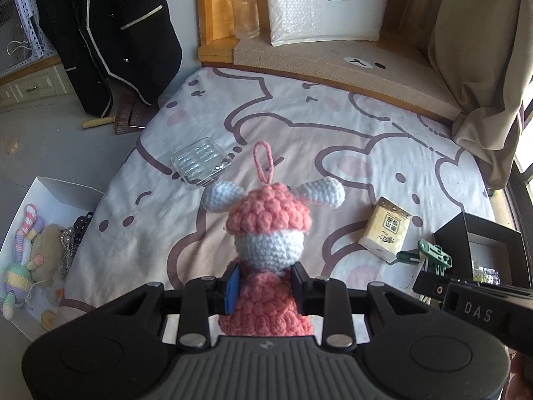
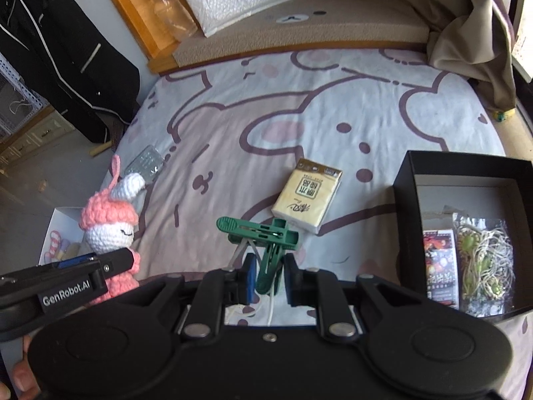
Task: Organize objects
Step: 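Lift the bunny with the left tool while the right tool carries the clothespin toward the black box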
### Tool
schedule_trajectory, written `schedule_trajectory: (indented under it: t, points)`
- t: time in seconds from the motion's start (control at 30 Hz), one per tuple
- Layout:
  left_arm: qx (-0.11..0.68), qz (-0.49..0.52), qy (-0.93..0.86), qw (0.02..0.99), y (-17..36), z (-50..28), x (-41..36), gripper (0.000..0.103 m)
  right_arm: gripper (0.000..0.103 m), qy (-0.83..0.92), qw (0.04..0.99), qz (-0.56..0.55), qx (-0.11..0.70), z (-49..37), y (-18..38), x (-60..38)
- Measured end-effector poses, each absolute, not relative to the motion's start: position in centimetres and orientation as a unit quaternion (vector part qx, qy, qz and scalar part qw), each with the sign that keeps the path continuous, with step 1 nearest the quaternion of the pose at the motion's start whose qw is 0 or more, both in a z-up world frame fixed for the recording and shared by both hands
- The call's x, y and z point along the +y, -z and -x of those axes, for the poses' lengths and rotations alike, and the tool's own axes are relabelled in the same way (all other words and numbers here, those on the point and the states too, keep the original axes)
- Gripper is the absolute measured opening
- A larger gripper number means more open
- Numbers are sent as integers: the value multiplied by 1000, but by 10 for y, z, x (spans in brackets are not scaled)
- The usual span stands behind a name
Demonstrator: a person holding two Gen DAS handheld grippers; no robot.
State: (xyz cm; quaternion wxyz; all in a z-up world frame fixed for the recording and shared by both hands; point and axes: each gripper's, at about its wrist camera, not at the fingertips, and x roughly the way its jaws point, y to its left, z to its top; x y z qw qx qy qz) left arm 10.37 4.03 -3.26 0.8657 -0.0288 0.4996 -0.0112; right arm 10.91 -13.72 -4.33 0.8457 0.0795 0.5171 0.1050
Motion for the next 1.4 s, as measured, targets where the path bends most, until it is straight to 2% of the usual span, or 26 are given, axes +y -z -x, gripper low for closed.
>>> schedule_trajectory:
  t: [1.0, 1.4]
  points:
    - [488, 32, 35, 872, -1, -69, 7, 34, 18, -71, 878, -61, 470, -61, -10, -181]
    - [485, 32, 37, 873, -4, -69, -4, 34, 18, -73, 884, -44, 460, -57, -12, -183]
